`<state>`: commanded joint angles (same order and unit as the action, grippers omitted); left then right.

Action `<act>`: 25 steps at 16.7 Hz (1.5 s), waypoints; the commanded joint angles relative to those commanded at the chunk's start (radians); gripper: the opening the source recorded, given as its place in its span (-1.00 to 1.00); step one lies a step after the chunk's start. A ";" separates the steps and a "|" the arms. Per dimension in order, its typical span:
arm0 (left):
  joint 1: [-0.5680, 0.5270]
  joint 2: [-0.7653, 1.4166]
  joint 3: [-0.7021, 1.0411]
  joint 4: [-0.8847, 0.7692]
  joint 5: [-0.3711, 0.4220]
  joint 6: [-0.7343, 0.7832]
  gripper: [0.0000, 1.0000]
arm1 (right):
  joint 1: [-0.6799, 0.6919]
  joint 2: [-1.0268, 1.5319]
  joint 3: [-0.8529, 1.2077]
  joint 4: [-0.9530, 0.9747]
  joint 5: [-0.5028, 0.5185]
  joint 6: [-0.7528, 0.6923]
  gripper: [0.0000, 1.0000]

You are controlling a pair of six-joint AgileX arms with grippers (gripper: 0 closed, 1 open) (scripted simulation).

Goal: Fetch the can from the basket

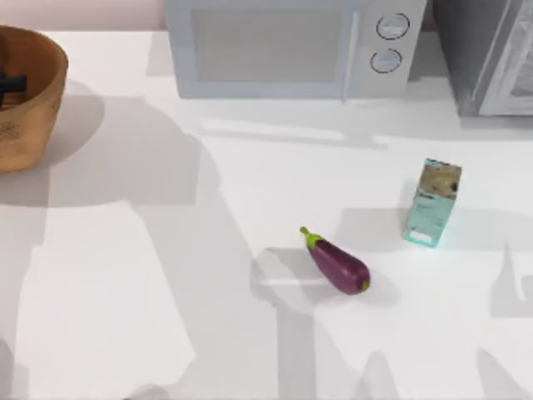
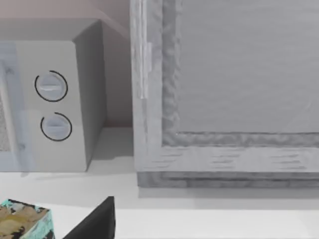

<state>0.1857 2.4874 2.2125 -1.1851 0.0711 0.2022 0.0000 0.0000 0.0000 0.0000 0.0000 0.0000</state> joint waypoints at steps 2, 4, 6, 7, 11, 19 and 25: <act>0.000 -0.010 -0.007 0.006 -0.001 -0.002 -1.00 | 0.000 0.000 0.000 0.000 0.000 0.000 1.00; -0.002 -0.059 -0.047 0.033 -0.003 -0.008 -1.00 | 0.000 0.000 0.000 0.000 0.000 0.000 1.00; -0.007 -0.150 -0.125 0.080 -0.006 -0.018 -1.00 | 0.000 0.000 0.000 0.000 0.000 0.000 1.00; -0.011 -0.210 -0.179 0.110 -0.008 -0.023 -1.00 | 0.000 0.000 0.000 0.000 0.000 0.000 1.00; -0.038 -0.550 -0.486 0.266 -0.016 -0.048 -1.00 | 0.000 0.000 0.000 0.000 0.000 0.000 1.00; -0.108 -1.517 -1.314 0.681 -0.040 -0.116 -1.00 | 0.000 0.000 0.000 0.000 0.000 0.000 1.00; -0.156 -2.159 -1.895 0.986 -0.059 -0.169 -1.00 | 0.000 0.000 0.000 0.000 0.000 0.000 1.00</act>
<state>0.0294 0.3284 0.3172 -0.1990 0.0123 0.0336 0.0000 0.0000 0.0000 0.0000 0.0000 0.0000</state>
